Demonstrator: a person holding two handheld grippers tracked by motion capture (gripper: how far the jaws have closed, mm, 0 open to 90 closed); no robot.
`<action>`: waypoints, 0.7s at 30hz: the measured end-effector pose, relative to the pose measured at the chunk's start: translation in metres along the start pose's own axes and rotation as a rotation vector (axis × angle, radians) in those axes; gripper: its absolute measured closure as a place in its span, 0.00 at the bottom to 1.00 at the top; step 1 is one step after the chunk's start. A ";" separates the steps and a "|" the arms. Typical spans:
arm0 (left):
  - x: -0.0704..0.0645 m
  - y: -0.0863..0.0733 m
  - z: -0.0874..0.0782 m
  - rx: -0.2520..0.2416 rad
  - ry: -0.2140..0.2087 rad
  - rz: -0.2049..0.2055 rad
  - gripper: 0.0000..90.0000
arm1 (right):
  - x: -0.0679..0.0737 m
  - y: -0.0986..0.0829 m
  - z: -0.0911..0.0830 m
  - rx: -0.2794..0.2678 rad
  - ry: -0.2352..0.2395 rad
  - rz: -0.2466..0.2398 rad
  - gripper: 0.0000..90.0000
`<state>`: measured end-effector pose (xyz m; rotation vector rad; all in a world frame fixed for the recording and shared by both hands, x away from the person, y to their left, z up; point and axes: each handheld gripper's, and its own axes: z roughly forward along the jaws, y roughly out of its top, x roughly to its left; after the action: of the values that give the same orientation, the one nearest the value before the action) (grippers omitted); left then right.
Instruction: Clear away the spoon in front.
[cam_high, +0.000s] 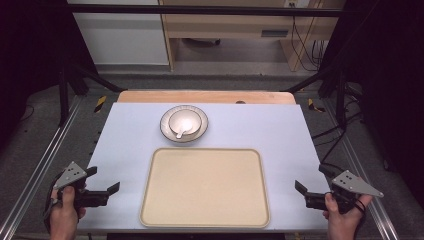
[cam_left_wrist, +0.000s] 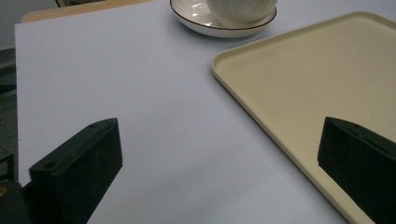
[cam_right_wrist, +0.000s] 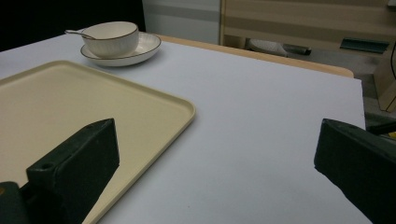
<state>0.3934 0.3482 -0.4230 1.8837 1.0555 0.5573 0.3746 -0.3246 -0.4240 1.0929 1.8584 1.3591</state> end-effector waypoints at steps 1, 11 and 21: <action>0.000 0.000 0.000 0.000 0.000 0.000 0.00 | 0.000 0.000 0.000 -0.003 0.000 0.001 0.00; -0.001 0.015 0.003 0.010 -0.035 0.001 0.00 | -0.001 -0.001 0.000 -0.017 0.011 0.018 0.00; -0.005 0.046 0.025 0.035 -0.086 0.028 0.00 | -0.003 -0.002 -0.003 -0.029 0.012 0.041 0.01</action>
<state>0.4291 0.3209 -0.3963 1.9382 0.9903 0.4726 0.3732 -0.3291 -0.4248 1.1160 1.8279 1.4144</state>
